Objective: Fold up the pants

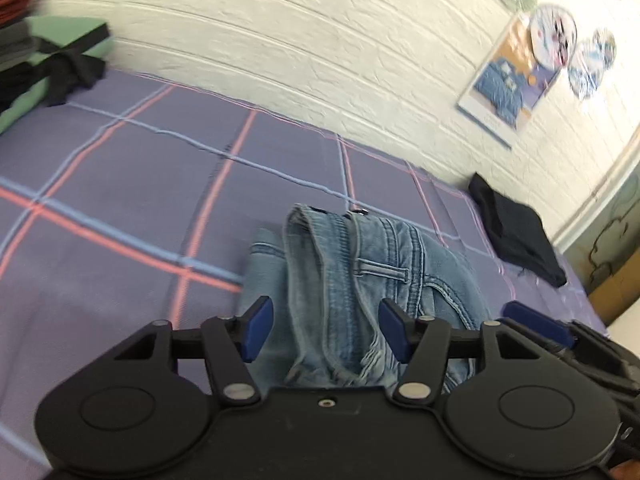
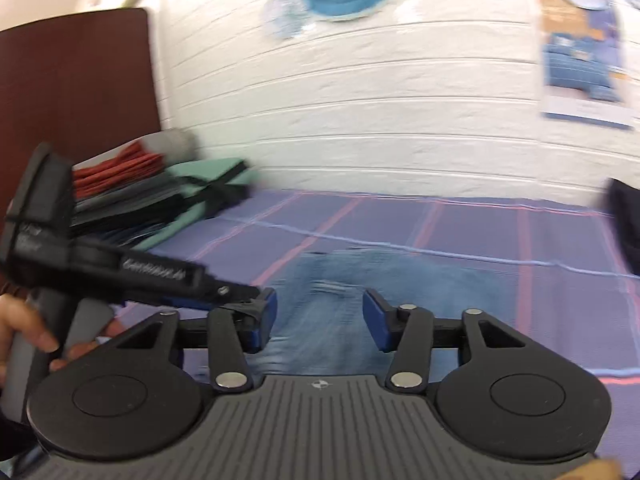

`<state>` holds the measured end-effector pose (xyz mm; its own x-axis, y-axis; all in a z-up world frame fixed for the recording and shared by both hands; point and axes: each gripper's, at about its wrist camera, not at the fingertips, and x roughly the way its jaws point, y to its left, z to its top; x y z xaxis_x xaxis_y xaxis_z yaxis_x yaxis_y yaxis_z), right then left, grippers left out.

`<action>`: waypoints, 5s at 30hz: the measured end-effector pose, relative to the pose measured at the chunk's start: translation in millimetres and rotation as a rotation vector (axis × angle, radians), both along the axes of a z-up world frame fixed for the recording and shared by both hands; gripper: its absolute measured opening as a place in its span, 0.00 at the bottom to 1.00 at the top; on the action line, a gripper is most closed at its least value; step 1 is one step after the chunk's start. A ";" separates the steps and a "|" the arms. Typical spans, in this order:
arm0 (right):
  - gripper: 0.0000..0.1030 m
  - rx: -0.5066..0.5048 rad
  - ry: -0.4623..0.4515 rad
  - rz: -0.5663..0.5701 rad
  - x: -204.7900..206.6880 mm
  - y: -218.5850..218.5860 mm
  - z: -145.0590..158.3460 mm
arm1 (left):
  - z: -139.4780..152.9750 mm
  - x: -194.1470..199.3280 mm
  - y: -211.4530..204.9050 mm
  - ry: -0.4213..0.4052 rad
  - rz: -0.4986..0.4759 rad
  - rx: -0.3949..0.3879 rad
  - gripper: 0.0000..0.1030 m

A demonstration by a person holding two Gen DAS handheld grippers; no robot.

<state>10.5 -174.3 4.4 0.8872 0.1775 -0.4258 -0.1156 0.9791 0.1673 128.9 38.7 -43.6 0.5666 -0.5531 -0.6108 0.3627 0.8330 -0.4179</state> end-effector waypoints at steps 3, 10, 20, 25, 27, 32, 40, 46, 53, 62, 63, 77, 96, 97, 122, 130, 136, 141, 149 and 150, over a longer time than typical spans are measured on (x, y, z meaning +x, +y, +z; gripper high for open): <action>0.51 -0.016 0.040 -0.102 0.2 -18.0 -9.8 | -10.4 18.2 -15.8 0.021 -0.011 0.035 1.00; 0.35 -0.006 0.151 -0.149 19.0 -34.3 -52.9 | -31.7 14.5 -28.0 -0.017 -0.039 0.153 1.00; 0.35 0.101 0.008 -0.136 24.1 -52.0 -28.2 | 13.1 -3.4 -3.7 -0.078 0.012 0.060 1.00; 0.35 0.096 0.015 -0.124 67.9 -45.8 -40.0 | 16.4 -1.2 -39.6 -0.140 -0.098 0.093 1.00; 0.32 0.081 0.006 -0.137 80.0 -47.4 -47.6 | 4.4 2.3 -53.5 -0.125 -0.135 0.148 1.00; 0.21 0.101 0.066 -0.148 101.2 -56.9 -72.7 | -23.6 7.5 -59.3 -0.094 -0.150 0.187 1.00; 0.21 0.147 0.037 -0.156 96.5 -60.9 -70.0 | -18.7 5.0 -48.8 -0.070 -0.138 0.161 1.00; 0.72 0.244 -0.009 -0.163 46.4 -66.4 -50.3 | 2.6 -19.5 -5.1 -0.047 -0.019 0.118 1.00; 0.88 0.272 0.050 -0.196 8.9 -71.7 -57.5 | -5.9 -18.9 25.2 0.097 0.024 0.052 1.00; 0.97 0.341 0.114 -0.209 0.5 -77.1 -71.4 | -20.4 22.9 10.3 0.193 0.008 0.017 1.00; 0.97 0.340 0.120 -0.207 0.8 -77.0 -72.3 | -23.8 27.7 7.6 0.202 0.011 0.032 1.00; 0.98 0.469 0.198 -0.159 7.8 -87.3 -85.0 | -36.7 48.1 -2.9 0.183 -0.023 0.039 1.00; 0.97 0.565 0.217 -0.076 10.1 -88.9 -93.8 | -43.0 59.1 5.8 0.185 -0.090 -0.032 1.00; 0.97 0.568 0.214 -0.079 12.7 -88.0 -94.5 | -43.0 59.8 4.7 0.181 -0.098 -0.026 1.00; 0.61 0.576 0.193 -0.160 20.3 -82.3 -98.4 | -32.5 45.3 -9.8 0.085 -0.134 0.038 1.00; 0.61 0.658 0.186 -0.154 22.1 -91.1 -109.3 | -46.2 61.5 -0.4 0.195 -0.098 -0.033 1.00; 0.35 0.615 0.137 -0.136 16.8 -88.3 -86.9 | -17.6 49.8 -17.0 0.134 -0.096 0.016 1.00; 0.33 0.587 0.021 -0.144 -3.1 -107.3 -54.3 | 15.1 46.5 -35.2 0.086 -0.132 -0.059 1.00; 0.33 0.585 -0.138 -0.257 -30.1 -184.5 -19.6 | 78.8 58.1 -134.8 -0.033 -0.294 -0.122 1.00; 0.33 0.582 -0.153 -0.274 -32.1 -196.1 -15.8 | 85.4 60.3 -151.3 -0.049 -0.315 -0.122 1.00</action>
<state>-21.7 -370.4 -11.4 0.9758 0.1002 -0.1943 0.0602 0.7314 0.6793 189.2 -112.6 41.8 0.3829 -0.7733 -0.5054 0.6167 0.6213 -0.4834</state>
